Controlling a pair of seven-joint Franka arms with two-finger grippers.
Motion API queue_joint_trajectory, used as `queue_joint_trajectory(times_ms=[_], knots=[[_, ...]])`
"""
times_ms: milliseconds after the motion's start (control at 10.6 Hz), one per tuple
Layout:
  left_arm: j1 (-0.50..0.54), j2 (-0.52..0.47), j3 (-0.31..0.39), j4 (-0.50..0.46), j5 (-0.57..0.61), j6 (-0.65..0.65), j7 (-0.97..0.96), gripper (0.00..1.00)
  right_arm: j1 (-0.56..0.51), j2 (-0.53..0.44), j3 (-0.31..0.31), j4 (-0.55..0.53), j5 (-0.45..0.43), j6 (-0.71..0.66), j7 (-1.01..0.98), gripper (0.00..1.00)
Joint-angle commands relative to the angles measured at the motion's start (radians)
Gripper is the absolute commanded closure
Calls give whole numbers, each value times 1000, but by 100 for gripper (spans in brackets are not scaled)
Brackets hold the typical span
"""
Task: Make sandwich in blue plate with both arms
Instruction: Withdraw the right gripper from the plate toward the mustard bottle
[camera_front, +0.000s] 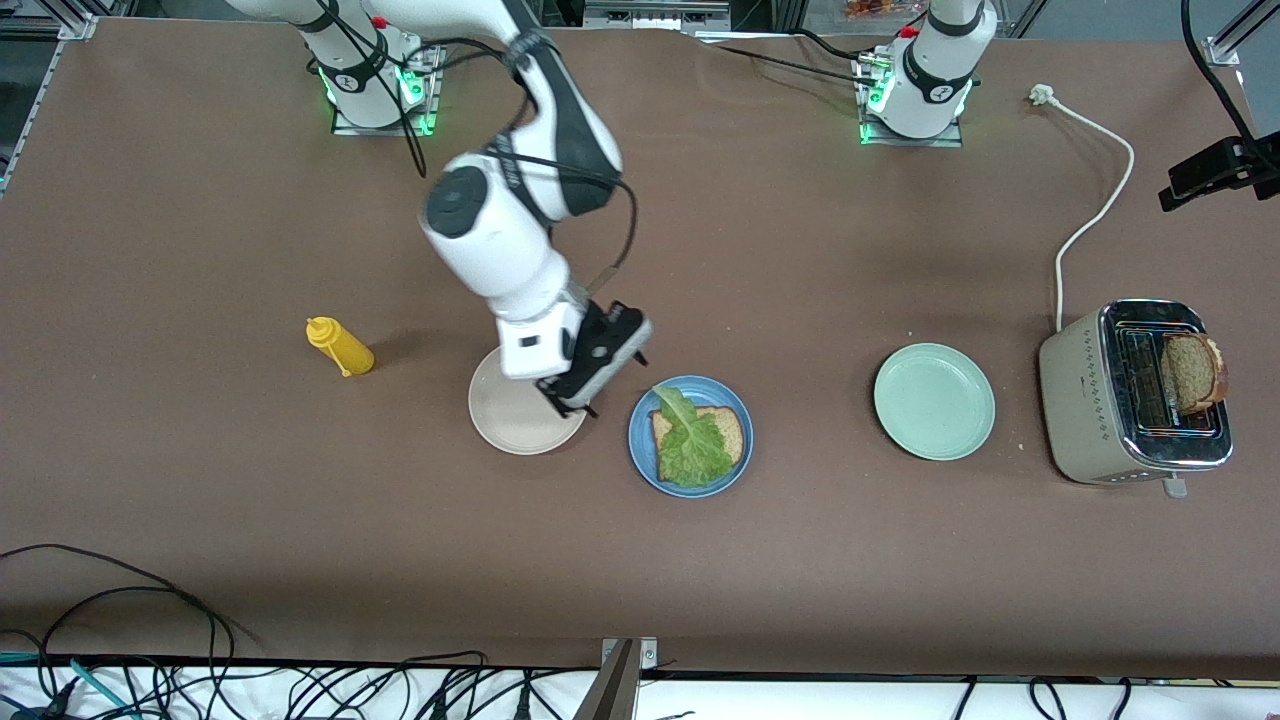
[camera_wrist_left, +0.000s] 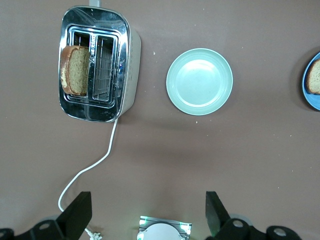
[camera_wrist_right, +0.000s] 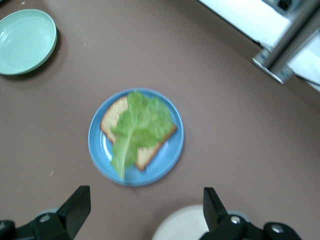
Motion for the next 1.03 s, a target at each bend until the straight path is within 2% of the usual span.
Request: queue_joint_trajectory(times_ms=[0, 470, 564, 751, 939], knots=[[4, 5, -2, 15, -20, 0, -4, 0, 16, -117, -115, -65, 3, -242, -37, 0], [6, 5, -2, 15, -20, 0, -4, 0, 12, -120, -311, -55, 15, -432, -31, 0], [6, 5, -2, 15, -20, 0, -4, 0, -41, -120, -317, -35, 17, -478, -30, 0], [6, 5, -2, 15, -20, 0, -4, 0, -184, -120, -278, 30, 12, -598, -34, 0], [6, 5, -2, 15, -20, 0, -4, 0, -310, -123, -243, 38, 11, -693, -113, 0]])
